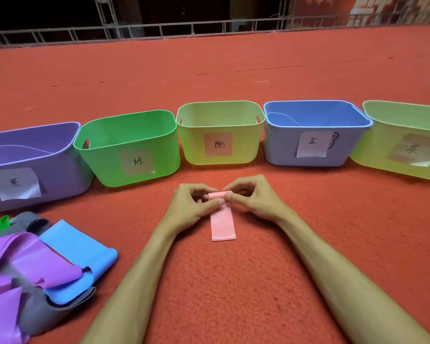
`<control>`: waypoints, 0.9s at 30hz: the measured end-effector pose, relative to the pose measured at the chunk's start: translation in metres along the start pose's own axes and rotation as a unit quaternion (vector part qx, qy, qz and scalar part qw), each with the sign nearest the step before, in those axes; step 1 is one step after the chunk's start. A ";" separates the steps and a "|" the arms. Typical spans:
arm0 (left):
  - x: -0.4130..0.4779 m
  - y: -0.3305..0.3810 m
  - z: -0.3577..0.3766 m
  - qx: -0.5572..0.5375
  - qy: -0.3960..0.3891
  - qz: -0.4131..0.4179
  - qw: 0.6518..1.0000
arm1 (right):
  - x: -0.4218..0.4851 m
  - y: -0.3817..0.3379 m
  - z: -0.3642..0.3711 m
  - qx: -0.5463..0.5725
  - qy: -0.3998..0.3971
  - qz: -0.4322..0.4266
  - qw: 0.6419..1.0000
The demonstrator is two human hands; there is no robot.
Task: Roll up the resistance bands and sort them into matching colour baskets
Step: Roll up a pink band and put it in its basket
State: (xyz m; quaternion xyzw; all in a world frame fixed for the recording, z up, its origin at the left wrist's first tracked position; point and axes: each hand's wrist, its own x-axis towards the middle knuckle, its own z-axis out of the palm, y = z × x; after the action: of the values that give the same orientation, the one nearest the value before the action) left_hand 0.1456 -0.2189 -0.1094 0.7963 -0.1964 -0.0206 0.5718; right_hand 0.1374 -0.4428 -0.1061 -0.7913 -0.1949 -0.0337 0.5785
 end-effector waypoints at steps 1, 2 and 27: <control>-0.001 0.002 0.000 -0.001 -0.005 -0.005 1.000 | 0.000 0.000 0.000 0.011 0.003 -0.003 1.000; -0.001 0.003 0.000 -0.006 -0.009 -0.009 1.000 | -0.001 -0.001 0.001 0.018 0.006 -0.006 1.000; 0.002 0.003 -0.004 -0.080 -0.026 -0.017 0.996 | -0.001 -0.001 0.002 0.044 0.003 0.007 0.999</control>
State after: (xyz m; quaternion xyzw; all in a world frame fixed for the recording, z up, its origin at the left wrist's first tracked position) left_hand 0.1476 -0.2166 -0.1051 0.7504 -0.1954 -0.0662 0.6280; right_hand 0.1361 -0.4414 -0.1060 -0.7664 -0.1889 -0.0229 0.6135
